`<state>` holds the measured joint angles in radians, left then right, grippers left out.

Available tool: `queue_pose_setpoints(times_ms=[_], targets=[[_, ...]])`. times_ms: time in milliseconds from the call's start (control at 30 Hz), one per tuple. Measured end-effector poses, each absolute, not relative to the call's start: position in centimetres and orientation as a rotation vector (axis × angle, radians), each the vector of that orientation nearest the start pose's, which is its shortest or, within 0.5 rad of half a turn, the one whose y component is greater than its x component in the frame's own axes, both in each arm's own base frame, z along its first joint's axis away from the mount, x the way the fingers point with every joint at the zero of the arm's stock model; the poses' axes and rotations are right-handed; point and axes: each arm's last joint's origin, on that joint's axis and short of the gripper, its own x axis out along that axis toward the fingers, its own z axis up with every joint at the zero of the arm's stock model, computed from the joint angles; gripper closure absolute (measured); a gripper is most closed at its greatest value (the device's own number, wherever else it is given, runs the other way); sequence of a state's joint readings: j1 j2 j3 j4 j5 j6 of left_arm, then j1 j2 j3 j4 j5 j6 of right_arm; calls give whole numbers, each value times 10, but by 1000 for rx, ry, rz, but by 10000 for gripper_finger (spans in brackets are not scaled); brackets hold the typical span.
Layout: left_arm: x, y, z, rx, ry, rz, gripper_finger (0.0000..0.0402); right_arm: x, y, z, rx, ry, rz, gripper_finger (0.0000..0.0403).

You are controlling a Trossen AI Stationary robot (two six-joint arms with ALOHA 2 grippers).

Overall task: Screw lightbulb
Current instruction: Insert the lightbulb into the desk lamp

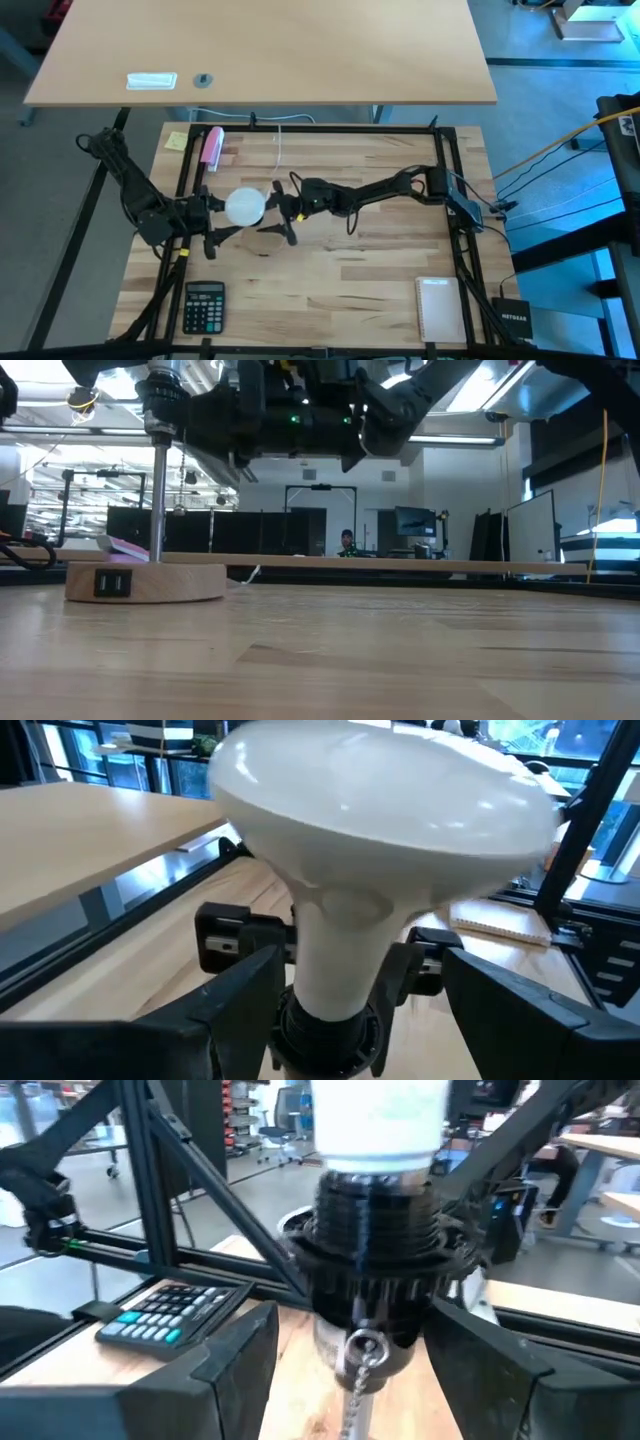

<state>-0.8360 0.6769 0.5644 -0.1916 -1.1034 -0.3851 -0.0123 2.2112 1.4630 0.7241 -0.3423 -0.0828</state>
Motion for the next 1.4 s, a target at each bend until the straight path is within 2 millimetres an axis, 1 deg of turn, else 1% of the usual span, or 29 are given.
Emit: queue_pose_setpoints(times_ms=[333, 467, 833, 1000, 1200, 1400], targets=[[115, -89, 276, -134, 121, 295, 137, 494, 2, 192, -83, -1, 288, 155], [115, -89, 275, -124, 122, 302, 137, 494, 1, 192, -84, -1, 242, 155], [116, -89, 275, -118, 123, 304, 137, 494, 4, 189, -81, 27, 273, 155], [116, -89, 275, -115, 125, 308, 137, 494, 10, 193, -115, -13, 245, 155], [118, -86, 274, -113, 126, 333, 137, 497, 10, 197, -110, -13, 234, 155], [119, -86, 274, -111, 127, 338, 137, 502, 12, 183, -113, -17, 237, 155]])
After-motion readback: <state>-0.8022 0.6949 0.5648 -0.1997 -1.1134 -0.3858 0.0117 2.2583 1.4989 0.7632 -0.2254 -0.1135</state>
